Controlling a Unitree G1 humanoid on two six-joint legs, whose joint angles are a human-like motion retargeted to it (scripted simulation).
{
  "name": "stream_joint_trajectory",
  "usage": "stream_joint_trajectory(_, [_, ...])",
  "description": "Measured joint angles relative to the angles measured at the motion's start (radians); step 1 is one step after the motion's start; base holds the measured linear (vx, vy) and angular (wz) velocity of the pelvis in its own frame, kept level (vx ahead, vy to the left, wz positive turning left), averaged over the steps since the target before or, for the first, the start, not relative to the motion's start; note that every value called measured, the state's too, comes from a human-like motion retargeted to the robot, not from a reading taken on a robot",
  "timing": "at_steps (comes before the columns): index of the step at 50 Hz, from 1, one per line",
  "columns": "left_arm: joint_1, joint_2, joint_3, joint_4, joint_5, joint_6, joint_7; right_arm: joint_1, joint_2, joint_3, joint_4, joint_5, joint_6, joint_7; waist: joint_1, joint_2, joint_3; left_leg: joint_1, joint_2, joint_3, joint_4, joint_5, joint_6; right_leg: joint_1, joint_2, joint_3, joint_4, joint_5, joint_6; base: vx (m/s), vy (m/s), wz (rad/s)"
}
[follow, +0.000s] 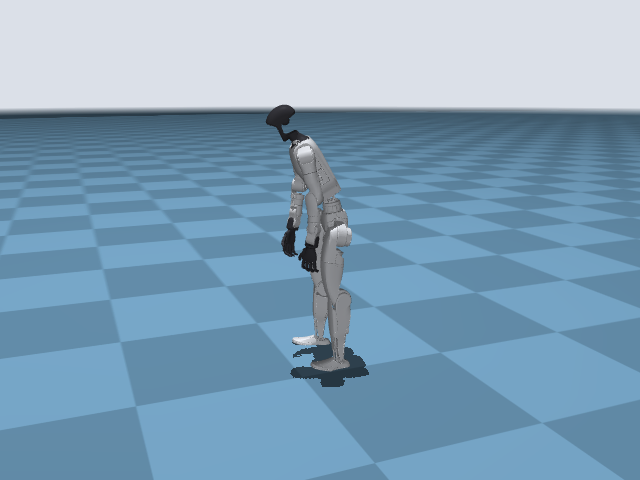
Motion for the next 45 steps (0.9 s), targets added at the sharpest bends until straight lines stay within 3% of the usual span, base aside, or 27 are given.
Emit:
stream_joint_trajectory(7, [0.087,0.008,0.036,-0.013,0.021,-0.006,-0.104,0.124,-0.092,-0.043,-0.093,-0.008,0.019,0.124,0.007,0.014,-0.144,0.000,-0.010,-0.054,0.015,-0.013,-0.014,0.029,-0.010,-0.049,0.013,0.000,-0.005,0.13,-0.02,0.45])
stream_joint_trajectory(13, [0.071,0.005,-0.012,0.028,0.045,-0.026,-0.148,0.145,-0.077,-0.007,-0.053,0.015,-0.002,0.133,0.042,0.007,-0.195,-0.005,-0.007,-0.083,0.055,-0.020,-0.001,0.029,-0.013,-0.052,0.064,-0.038,-0.030,0.06,-0.02,0.16])
stream_joint_trajectory(15, [0.058,0.004,-0.048,0.003,0.011,0.015,-0.063,0.100,-0.057,0.060,-0.025,0.089,0.028,0.065,0.062,-0.004,-0.182,-0.013,-0.006,-0.086,0.074,-0.018,0.004,0.013,-0.017,-0.044,0.101,-0.060,-0.041,0.00,0.00,0.00])
stream_joint_trajectory(18, [0.036,0.009,-0.082,-0.005,0.034,0.023,-0.069,0.064,-0.034,0.101,-0.008,0.032,0.033,0.054,0.070,-0.018,-0.149,-0.022,-0.002,-0.087,0.096,-0.017,0.000,-0.001,-0.017,-0.032,0.130,-0.075,-0.047,-0.05,-0.03,-0.05])
stream_joint_trajectory(23, [-0.041,0.045,-0.173,-0.033,0.092,0.002,-0.042,-0.028,-0.021,0.186,-0.039,-0.083,0.006,0.003,0.075,-0.050,-0.030,-0.082,0.010,-0.094,0.181,-0.044,0.012,-0.049,-0.013,-0.011,0.183,-0.097,-0.057,-0.16,-0.05,-0.07])
stream_joint_trajectory(28, [-0.093,0.136,-0.273,-0.170,0.119,-0.041,0.172,-0.084,-0.111,0.204,-0.209,-0.143,-0.064,-0.222,0.067,-0.064,0.104,-0.298,0.032,-0.108,0.465,-0.160,0.014,-0.223,-0.038,-0.012,0.403,-0.189,-0.094,-0.23,-0.03,0.11])
stream_joint_trajectory(34, [-0.010,0.413,-0.272,-0.659,0.100,-0.186,0.584,-0.069,-0.331,0.131,-0.648,-0.188,-0.243,-0.607,0.015,-0.078,0.133,-0.786,0.052,-0.136,0.932,-0.280,0.015,-0.682,-0.099,0.018,0.873,-0.375,-0.185,-0.24,-0.03,0.27])
stream_joint_trajectory(40, [0.272,0.695,-0.050,-1.228,0.195,-0.320,0.871,0.095,-0.686,-0.071,-1.255,-0.234,-0.372,-0.722,0.012,-0.108,0.133,-1.245,0.066,-0.136,1.338,-0.331,0.007,-1.176,-0.128,0.137,1.325,-0.496,-0.279,-0.15,0.01,-0.07])
stream_joint_trajectory(42, [0.407,0.728,0.055,-1.356,0.250,-0.348,0.940,0.219,-0.758,-0.178,-1.400,-0.269,-0.405,-0.766,0.017,-0.122,0.133,-1.375,0.071,-0.130,1.478,-0.344,-0.001,-1.324,-0.130,0.191,1.477,-0.531,-0.301,-0.04,0.01,-0.04])
stream_joint_trajectory(45, [0.680,0.723,0.164,-1.497,0.338,-0.367,1.026,0.460,-0.845,-0.258,-1.577,-0.312,-0.440,-0.800,0.016,-0.158,0.133,-1.398,0.085,-0.120,1.720,-0.428,0.001,-1.382,-0.127,0.278,1.733,-0.625,-0.312,0.05,0.03,-0.27])
